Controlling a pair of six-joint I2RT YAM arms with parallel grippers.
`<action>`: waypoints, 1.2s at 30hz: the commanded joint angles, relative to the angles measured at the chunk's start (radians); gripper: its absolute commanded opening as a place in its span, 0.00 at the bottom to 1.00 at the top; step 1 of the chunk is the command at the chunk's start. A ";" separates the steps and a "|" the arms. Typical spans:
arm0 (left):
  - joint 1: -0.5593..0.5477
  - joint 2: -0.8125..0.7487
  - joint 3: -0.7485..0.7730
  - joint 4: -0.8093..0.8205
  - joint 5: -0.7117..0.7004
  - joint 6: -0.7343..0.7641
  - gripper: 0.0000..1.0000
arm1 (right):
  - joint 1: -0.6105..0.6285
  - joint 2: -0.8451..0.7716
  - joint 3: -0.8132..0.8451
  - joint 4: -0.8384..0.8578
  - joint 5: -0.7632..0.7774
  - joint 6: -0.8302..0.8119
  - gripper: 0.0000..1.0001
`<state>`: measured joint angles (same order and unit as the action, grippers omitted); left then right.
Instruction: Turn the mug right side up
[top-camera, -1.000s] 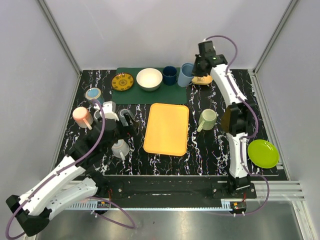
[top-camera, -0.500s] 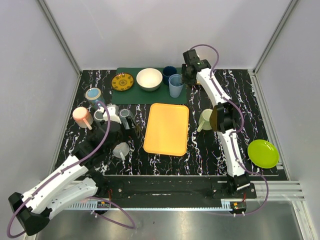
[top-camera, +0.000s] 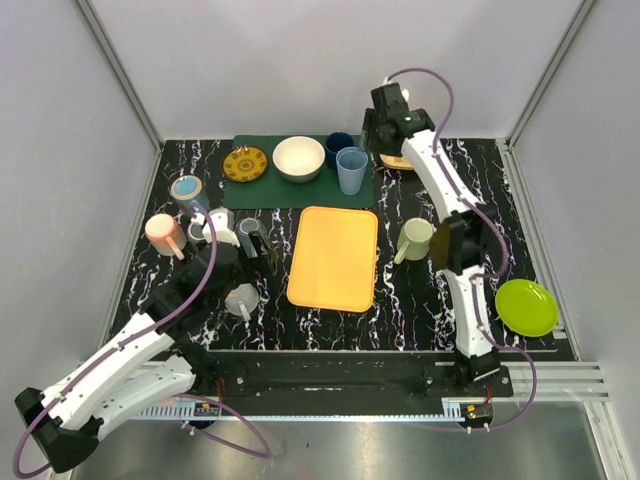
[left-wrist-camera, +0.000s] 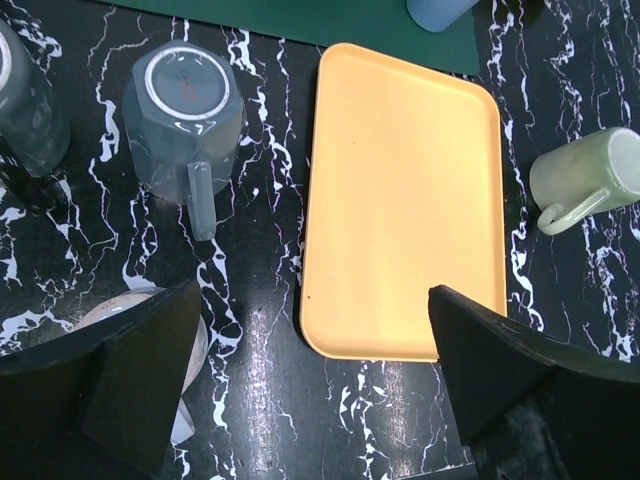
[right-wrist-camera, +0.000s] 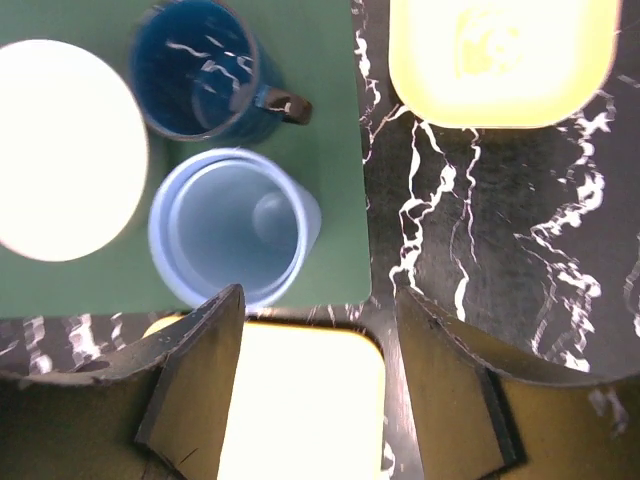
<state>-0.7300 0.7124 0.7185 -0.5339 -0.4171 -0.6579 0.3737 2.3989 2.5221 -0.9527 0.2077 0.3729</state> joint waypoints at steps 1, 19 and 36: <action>0.001 -0.005 0.085 0.015 -0.060 0.043 0.99 | 0.031 -0.421 -0.113 0.110 0.038 0.026 0.68; 0.007 0.147 0.193 -0.080 -0.009 0.014 0.99 | 0.323 -1.489 -1.558 0.428 0.238 0.041 0.67; 0.007 0.133 0.168 -0.031 0.043 -0.070 0.99 | 0.321 -1.788 -1.780 0.542 0.084 0.181 1.00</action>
<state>-0.7261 0.8612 0.8669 -0.6331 -0.4393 -0.8124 0.6937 0.5488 0.6815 -0.3717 0.3164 0.5110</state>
